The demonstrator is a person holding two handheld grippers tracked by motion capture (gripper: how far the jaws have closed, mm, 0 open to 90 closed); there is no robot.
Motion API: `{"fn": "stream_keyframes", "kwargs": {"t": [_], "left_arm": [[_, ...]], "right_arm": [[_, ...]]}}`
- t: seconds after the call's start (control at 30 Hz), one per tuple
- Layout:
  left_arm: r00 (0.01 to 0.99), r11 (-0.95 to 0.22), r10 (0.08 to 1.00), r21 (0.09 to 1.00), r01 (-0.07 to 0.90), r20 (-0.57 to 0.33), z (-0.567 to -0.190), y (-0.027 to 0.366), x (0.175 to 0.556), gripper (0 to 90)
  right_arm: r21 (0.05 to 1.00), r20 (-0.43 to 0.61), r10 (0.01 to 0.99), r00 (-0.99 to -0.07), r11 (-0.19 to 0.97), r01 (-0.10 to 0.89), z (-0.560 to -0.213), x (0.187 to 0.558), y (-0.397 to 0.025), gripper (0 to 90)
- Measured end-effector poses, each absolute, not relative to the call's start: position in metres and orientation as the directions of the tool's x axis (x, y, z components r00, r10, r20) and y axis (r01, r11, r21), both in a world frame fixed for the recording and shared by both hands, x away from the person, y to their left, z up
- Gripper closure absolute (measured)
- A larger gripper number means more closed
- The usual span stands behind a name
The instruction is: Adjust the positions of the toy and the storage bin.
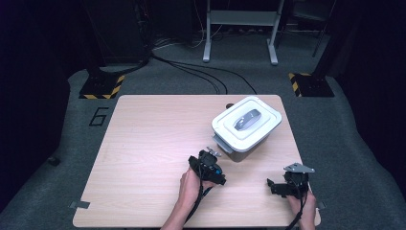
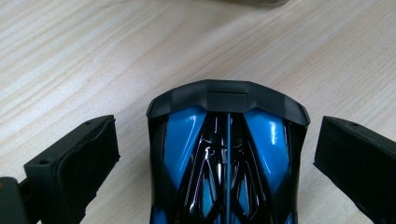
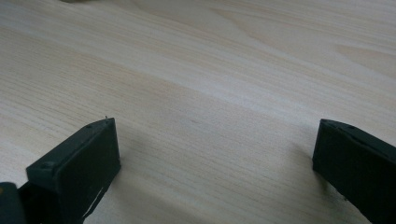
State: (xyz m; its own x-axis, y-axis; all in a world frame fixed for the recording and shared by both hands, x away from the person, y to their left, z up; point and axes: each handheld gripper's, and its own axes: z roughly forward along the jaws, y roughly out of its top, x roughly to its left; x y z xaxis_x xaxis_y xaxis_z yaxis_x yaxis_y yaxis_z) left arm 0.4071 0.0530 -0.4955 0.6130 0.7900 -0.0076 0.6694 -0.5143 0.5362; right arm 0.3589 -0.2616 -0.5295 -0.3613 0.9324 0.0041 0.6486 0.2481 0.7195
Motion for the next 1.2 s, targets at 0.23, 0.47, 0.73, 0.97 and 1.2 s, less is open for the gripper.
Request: {"fn": "stream_keyframes", "kwargs": {"t": [0.23, 0.47, 0.73, 0.97, 1.2], "left_arm": [[0.607, -0.511, 0.795, 0.523, 0.682, -0.014, -0.499, 0.051, 0.408, 16.2], [0.603, -0.493, 0.797, 0.537, 0.685, -0.038, -0.502, 0.051, 0.408, 23.6], [0.603, -0.488, 0.798, 0.560, 0.669, -0.025, -0.502, 0.052, 0.405, 24.5], [0.603, -0.474, 0.797, 0.597, 0.648, -0.022, -0.494, 0.057, 0.400, 24.7], [0.609, -0.461, 0.793, 0.632, 0.623, -0.021, -0.489, 0.061, 0.394, 24.8]], "right_arm": [[0.719, 0.004, 0.932, -0.362, 0.248, 0.649, -0.529, 0.359, -0.262, 0.0], [0.720, 0.003, 0.932, -0.361, 0.249, 0.648, -0.529, 0.359, -0.262, 0.0], [0.720, 0.003, 0.932, -0.361, 0.249, 0.648, -0.529, 0.359, -0.262, 0.0], [0.720, 0.004, 0.933, -0.361, 0.248, 0.648, -0.529, 0.359, -0.262, 0.0], [0.720, 0.003, 0.932, -0.361, 0.249, 0.648, -0.529, 0.359, -0.262, 0.0]]}}
